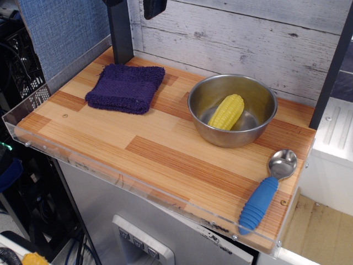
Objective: Move blue spoon diagonally from top to bottom of the table towards right
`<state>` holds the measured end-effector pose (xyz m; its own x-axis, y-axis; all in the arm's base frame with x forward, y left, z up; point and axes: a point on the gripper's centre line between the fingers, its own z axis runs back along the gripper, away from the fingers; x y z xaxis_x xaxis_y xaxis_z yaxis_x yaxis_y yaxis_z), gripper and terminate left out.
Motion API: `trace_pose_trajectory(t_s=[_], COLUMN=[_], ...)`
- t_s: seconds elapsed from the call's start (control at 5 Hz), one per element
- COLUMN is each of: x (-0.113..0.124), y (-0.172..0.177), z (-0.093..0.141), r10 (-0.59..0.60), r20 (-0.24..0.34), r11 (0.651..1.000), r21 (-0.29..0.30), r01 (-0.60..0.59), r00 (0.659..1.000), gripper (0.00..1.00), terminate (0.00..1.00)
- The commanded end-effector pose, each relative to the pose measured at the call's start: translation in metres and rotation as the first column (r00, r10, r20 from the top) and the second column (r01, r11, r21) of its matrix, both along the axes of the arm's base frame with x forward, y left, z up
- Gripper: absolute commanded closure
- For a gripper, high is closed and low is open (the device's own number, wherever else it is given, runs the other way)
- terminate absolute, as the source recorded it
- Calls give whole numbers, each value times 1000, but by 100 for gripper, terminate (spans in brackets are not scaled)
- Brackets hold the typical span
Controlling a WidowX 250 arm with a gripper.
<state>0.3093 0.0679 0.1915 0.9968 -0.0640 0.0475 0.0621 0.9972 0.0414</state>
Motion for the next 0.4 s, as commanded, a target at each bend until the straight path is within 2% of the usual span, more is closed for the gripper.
trace_pose_trajectory(t_s=[0.0,0.2], x=[0,-1], y=[0,-36], z=[0,-6], r10=[0,31], r20=[0,19], r11=[1000,999], r21=[0,-13], r01=[0,-31], r00=[1000,999], gripper=[0,0], terminate=[0,0])
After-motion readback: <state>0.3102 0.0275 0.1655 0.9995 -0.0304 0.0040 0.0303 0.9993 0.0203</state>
